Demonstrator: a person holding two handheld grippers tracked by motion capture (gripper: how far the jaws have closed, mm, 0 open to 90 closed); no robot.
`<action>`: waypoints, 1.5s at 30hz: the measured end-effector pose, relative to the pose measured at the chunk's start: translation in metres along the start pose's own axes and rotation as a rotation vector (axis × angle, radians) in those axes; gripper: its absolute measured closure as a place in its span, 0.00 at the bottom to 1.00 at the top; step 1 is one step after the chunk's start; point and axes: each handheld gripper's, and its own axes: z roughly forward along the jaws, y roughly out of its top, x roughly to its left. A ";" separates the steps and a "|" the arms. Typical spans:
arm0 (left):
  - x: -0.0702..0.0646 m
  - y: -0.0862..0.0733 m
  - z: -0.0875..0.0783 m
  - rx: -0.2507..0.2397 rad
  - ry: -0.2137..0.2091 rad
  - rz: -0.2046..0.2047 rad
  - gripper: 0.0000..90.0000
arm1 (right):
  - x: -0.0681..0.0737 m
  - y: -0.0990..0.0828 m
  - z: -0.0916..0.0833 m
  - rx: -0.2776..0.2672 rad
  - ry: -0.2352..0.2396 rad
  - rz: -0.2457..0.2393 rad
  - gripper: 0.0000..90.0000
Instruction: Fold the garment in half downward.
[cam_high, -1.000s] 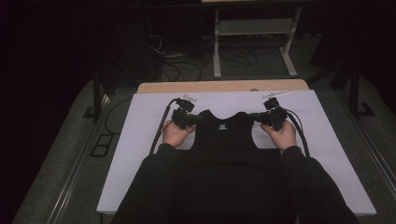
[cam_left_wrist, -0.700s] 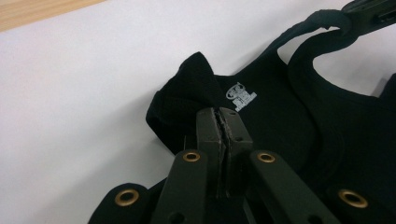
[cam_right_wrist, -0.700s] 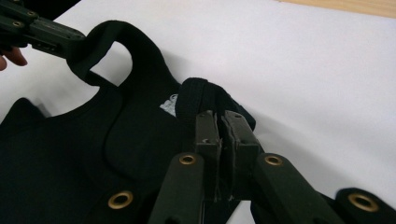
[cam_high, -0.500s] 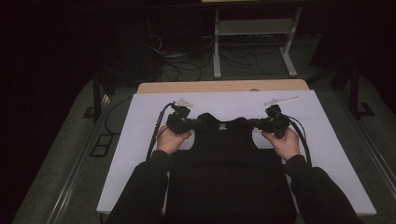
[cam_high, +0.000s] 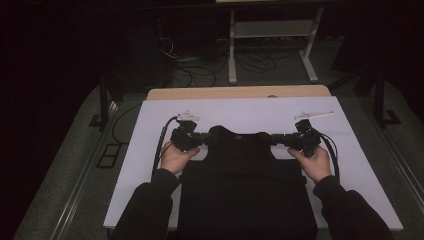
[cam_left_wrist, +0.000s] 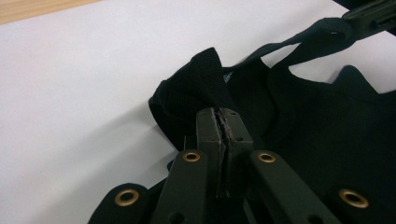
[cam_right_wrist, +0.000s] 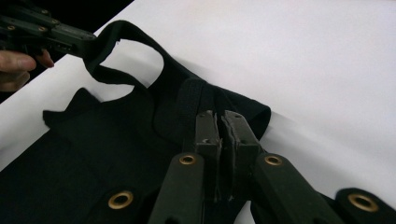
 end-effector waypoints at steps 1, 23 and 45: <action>-0.002 -0.001 -0.002 -0.004 -0.007 0.004 0.96 | 0.002 -0.001 -0.001 0.000 -0.001 -0.005 0.93; -0.019 -0.047 -0.024 -0.038 -0.058 -0.014 0.96 | 0.021 -0.034 -0.020 0.037 0.057 -0.007 0.93; -0.032 -0.067 -0.039 -0.039 -0.108 -0.012 0.96 | 0.034 -0.046 -0.030 0.061 0.117 -0.016 0.93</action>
